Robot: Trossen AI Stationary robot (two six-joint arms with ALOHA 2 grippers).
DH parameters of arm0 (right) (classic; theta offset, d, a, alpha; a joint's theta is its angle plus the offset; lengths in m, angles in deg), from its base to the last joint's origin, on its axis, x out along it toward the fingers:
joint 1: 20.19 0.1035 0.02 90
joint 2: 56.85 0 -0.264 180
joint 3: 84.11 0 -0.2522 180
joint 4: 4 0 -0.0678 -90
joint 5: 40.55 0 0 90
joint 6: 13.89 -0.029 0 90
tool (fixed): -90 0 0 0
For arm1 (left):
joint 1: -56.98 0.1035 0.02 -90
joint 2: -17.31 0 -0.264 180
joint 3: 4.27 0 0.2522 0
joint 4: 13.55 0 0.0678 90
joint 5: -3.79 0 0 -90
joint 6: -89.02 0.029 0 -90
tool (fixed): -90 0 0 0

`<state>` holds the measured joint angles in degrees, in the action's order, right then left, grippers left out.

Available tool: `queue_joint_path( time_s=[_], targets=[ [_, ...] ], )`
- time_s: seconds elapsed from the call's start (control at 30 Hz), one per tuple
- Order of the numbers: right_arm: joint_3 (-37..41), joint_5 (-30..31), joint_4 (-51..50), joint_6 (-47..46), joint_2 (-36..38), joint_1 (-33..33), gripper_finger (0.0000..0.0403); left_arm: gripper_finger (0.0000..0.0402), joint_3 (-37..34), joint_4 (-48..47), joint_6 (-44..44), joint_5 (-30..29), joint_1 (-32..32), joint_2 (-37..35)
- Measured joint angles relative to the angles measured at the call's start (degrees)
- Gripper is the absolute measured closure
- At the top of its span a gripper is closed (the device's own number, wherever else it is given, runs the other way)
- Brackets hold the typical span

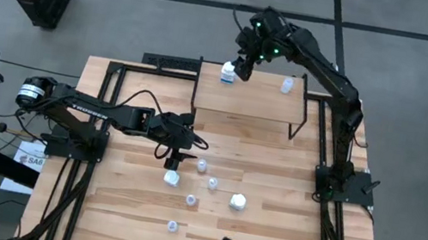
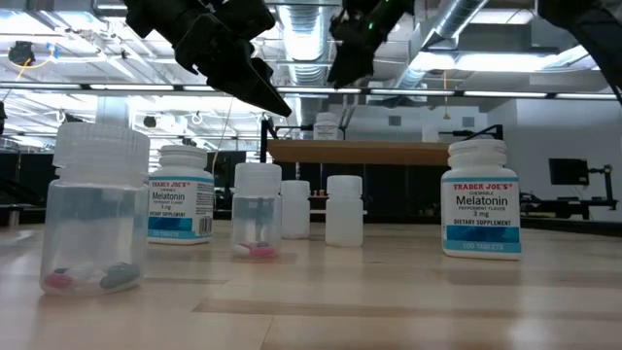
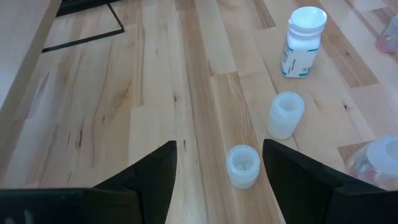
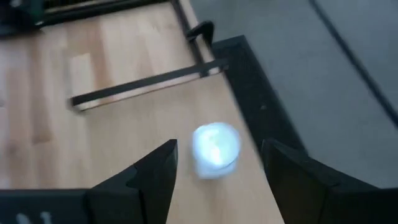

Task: Pick and place medicine bottles onto shelf by color
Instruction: Put the top white medicine bottle on the shelf aligned with the other white medicine bottle

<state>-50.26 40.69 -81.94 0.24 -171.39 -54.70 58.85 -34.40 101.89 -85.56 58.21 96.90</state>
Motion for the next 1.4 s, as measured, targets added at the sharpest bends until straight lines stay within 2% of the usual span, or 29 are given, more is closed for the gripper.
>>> queue_joint_path(
  time_s=[0.07, 0.23, 0.6, 0.83, 1.03, 1.13, 1.27, 1.4],
  targets=[
    [-2.8, -0.2, -5.3, -0.6, 0.1, 1.5, 0.0147, 0.0175, 0.0, 0.0, 0.0, 0.0, 0.0, 0.0],
    [-0.7, -0.2, -10.4, -0.8, 4.1, 5.5, 0.0148, 0.0175, 0.0, 0.1, 0.0, 0.0, 0.0, 0.0],
    [-0.6, -0.2, -24.8, -8.0, 10.1, 17.5, 0.0148, 0.0175, 0.0, 0.1, -0.1, 0.0, 0.0, 0.0],
    [-0.6, -0.1, -25.8, -11.3, 14.7, 26.9, 0.0148, 0.0175, 0.0, -2.5, -2.8, 0.6, -0.8, -0.8],
    [-0.1, 7.4, -25.7, -15.1, 19.5, 34.5, 0.0148, 0.0175, 0.0, -10.2, -6.4, 0.7, -3.9, -6.5],
    [3.3, 11.0, -25.8, -17.9, 23.1, 37.5, 0.0148, 0.0175, 0.0, -15.5, -10.1, 1.2, -6.2, -11.3],
    [11.8, 15.5, -25.8, -22.9, 28.4, 40.4, 0.0149, 0.0175, 0.0, -22.2, -16.5, 3.5, -10.3, -15.6],
    [22.4, 19.5, -25.2, -28.2, 33.7, 42.3, 0.0149, 0.0175, 0.0, -24.7, -20.2, -2.6, -15.1, -15.7]
  ],
)
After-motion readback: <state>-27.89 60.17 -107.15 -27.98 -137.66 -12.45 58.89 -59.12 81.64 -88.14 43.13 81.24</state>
